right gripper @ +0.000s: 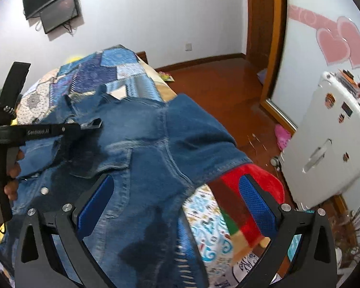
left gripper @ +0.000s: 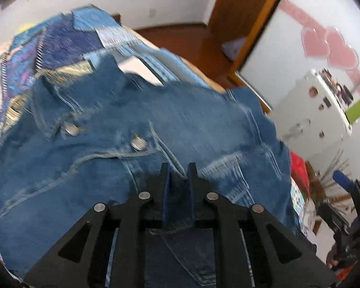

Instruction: Fold large clothes

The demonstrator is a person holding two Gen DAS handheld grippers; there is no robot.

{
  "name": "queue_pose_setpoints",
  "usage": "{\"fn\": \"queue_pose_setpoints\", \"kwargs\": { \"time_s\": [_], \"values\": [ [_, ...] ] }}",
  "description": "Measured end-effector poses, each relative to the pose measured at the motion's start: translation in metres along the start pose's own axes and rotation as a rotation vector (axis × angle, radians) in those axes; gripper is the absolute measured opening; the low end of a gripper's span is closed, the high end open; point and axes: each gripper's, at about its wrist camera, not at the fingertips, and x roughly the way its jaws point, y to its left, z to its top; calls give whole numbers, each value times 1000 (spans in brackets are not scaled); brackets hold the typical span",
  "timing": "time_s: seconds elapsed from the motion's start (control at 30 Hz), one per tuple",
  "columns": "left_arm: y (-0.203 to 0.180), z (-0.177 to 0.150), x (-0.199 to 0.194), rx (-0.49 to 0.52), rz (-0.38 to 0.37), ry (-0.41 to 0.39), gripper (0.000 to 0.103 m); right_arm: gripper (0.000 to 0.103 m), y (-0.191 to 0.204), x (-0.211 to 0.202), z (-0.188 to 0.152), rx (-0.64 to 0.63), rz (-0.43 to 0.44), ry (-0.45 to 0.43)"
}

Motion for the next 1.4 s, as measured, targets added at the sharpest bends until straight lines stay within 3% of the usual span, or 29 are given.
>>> {"fn": "queue_pose_setpoints", "kwargs": {
  "time_s": [0.13,0.17,0.27,0.3,0.5,0.73,1.03,1.4],
  "values": [
    [2,-4,-15,-24,-67,-6,18,103,-10,7,-1,-7,-14,19],
    [4,-4,-22,-33,-71,-20,24,103,-13,9,0,-7,-13,23],
    [18,-4,-50,-45,-39,-96,54,103,-23,16,4,-6,-17,35],
    [23,-4,-60,-45,-10,-128,56,103,-26,18,6,-4,-17,37],
    [76,-18,-97,-58,197,-193,62,103,-55,34,20,64,22,77],
    [150,-68,-88,-191,327,-113,63,103,-100,67,22,298,167,183],
    [181,-103,-84,-284,314,-104,63,103,-127,113,15,529,305,293],
    [176,-99,-88,-281,289,-126,63,103,-125,152,23,520,256,358]
  ]
}}
